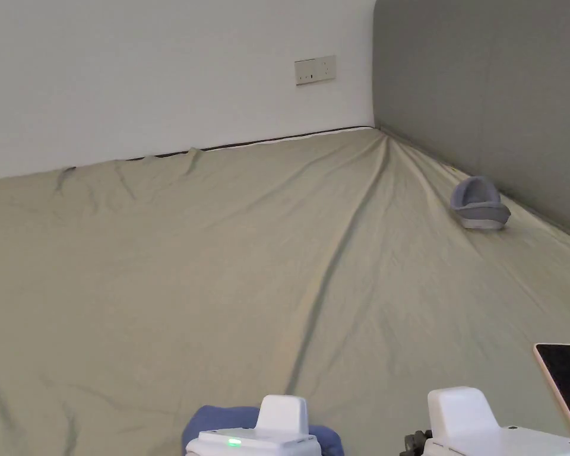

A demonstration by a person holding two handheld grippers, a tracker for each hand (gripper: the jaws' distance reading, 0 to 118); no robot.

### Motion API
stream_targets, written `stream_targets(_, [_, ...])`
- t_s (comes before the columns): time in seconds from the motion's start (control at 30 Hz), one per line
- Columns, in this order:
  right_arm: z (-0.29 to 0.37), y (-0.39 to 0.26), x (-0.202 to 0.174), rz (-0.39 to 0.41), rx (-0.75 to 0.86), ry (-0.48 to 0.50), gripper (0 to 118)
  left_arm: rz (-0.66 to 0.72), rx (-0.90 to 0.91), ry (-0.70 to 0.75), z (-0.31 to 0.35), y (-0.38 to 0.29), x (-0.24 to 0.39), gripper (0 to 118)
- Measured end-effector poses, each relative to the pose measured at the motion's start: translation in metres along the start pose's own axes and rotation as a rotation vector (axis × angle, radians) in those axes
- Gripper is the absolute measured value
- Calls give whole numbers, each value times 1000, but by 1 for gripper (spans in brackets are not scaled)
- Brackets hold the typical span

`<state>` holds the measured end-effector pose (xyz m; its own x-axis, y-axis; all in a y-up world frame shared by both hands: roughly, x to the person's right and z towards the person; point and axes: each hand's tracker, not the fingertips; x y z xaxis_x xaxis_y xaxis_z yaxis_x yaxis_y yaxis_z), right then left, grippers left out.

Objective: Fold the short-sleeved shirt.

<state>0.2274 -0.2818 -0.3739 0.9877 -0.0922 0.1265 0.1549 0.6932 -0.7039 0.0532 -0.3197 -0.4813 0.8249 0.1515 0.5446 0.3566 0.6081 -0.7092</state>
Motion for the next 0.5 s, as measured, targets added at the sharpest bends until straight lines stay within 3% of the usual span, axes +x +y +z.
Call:
stream_targets(0.07, [2,1,2,-13,13,18,0,83,-8,-47,14,4,-9,8])
stream_targets(0.1, [5,2,2,-10,24,29,0,159,10,-64,28,6,-14,17])
stream_targets(0.23, [13,8,2,3,42,72,0,286,198,-189,94,4,-35,116])
stream_targets(0.33, [22,13,-2,19,81,106,0,316,367,-154,143,-9,-51,118])
stream_targets(0.43, [27,21,-8,35,110,160,0,334,355,-83,167,-24,-64,115])
stream_targets(0.47, [26,23,-11,45,123,202,0,338,377,-53,174,-31,-68,106])
stream_targets(0.5, [25,25,-13,50,133,242,0,331,401,-34,178,-38,-73,86])
